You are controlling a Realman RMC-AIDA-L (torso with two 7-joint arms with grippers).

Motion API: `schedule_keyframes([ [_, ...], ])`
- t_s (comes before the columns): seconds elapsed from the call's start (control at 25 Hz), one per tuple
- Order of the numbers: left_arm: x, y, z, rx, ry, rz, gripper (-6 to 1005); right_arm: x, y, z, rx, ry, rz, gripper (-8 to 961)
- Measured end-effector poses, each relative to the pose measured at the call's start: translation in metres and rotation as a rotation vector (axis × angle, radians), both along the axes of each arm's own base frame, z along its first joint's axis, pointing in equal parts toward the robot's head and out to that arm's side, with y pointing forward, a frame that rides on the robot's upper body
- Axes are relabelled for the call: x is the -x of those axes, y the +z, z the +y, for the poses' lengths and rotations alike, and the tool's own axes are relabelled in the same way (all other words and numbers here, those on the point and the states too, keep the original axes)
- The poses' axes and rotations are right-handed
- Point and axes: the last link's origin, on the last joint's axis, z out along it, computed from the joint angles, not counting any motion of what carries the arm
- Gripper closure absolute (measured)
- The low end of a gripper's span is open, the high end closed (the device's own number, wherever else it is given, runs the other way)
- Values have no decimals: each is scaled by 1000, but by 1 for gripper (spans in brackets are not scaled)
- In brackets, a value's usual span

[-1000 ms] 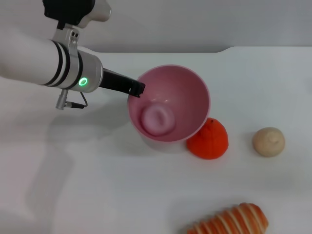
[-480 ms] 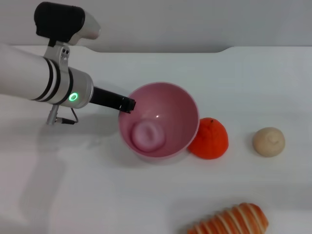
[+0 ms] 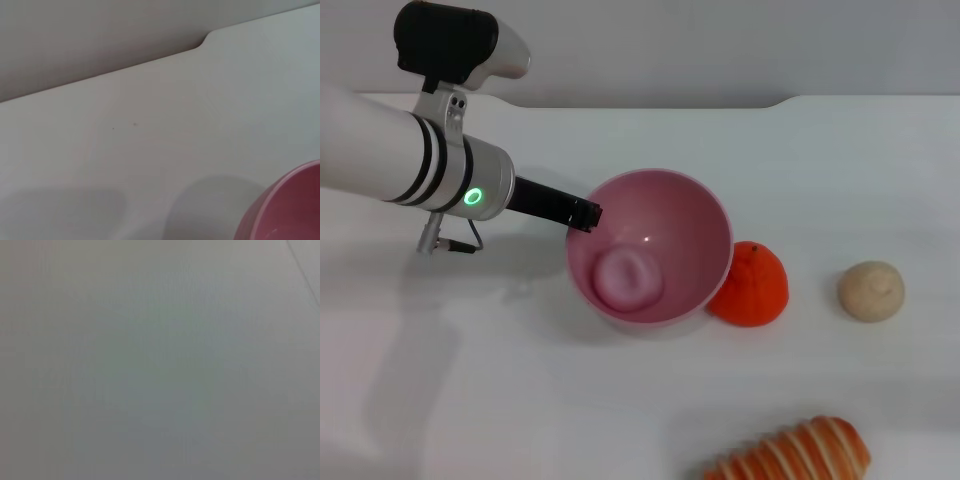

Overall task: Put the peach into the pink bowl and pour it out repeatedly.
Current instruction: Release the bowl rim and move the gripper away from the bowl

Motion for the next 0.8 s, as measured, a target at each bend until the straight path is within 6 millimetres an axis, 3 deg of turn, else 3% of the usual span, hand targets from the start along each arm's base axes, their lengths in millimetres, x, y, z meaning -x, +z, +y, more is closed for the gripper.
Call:
schedule_keyframes([
  [0.8,17,-10,-3,75,56,51,894,7,-8,7,20,21,11,402],
])
